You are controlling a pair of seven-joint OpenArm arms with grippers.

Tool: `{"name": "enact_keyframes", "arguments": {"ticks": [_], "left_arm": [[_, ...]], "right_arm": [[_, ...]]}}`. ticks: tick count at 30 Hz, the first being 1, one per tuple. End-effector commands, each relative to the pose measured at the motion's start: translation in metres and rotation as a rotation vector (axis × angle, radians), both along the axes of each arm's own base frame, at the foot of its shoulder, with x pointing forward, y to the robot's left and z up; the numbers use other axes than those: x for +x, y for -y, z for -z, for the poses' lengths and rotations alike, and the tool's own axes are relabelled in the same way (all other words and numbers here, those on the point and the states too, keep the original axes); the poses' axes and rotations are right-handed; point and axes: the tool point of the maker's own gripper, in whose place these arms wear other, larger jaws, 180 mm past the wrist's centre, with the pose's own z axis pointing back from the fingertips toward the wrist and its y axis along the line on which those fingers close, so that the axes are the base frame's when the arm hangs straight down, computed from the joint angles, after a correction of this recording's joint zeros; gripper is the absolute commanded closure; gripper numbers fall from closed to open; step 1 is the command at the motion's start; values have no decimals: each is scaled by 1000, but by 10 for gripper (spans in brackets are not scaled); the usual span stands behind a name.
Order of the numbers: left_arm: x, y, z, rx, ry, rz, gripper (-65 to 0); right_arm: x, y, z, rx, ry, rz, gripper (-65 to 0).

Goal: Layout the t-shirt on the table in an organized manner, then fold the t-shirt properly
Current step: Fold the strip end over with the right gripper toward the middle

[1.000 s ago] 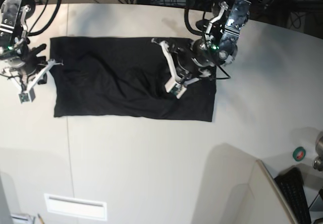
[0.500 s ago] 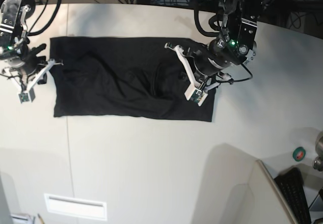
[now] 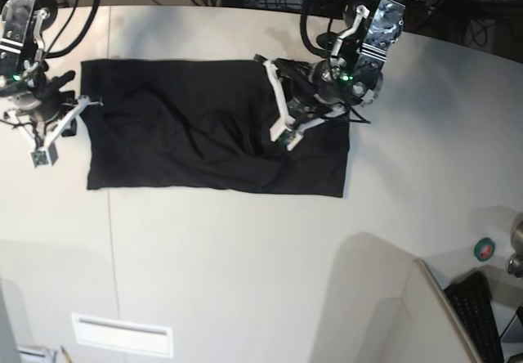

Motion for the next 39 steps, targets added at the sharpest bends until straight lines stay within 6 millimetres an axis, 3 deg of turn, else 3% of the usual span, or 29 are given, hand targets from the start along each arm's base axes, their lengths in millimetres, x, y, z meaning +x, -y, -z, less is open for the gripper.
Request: {"name": "enact_keyframes", "arguments": {"ticks": [1,3,6,9,11,14,19,20,22,24,29,32,39], "left_arm": [[11,21,-18,-63,51,7,0],[18,36,-34,-104,90,8,0],[33,35,-60,-126,172,-1,0],[51,-3,-72,-100,224,-120,0],[62,-48,-73,-53,245,-234,0],[68,-127,-71,56,260,-375,0],[45,-274,-70,215,242,-703,0],[37,-303,-73,235,253,-778,0],[20,-348,-76,249,295,-871,0],[3,-378,-76,241,327,-916,0],[-28,-411,-73,206,331,-929,0],[-40,-412,-70,213,315,-920,0],[-42,-404,-63,199,301,-922,0]], "right_arm": [[10,4,-12,-12,46,-3,0],[6,2,-9,-8,34,-4,0],[-5,-21,-11,24,8,-11,0],[-22,-76,-18,81,-22,-163,0],[-38,-114,-17,119,-78,-281,0],[-55,-152,-4,155,-184,-395,0],[-59,-195,2,215,-182,-502,-357],[-61,-203,5,230,-184,-523,-387],[-60,-221,8,262,-173,-563,-380],[-56,-233,10,279,-170,-592,-365],[-45,-245,19,302,-194,-608,-362],[-39,-247,20,304,-191,-615,-362],[-37,-274,27,308,-224,-721,-362]]}}
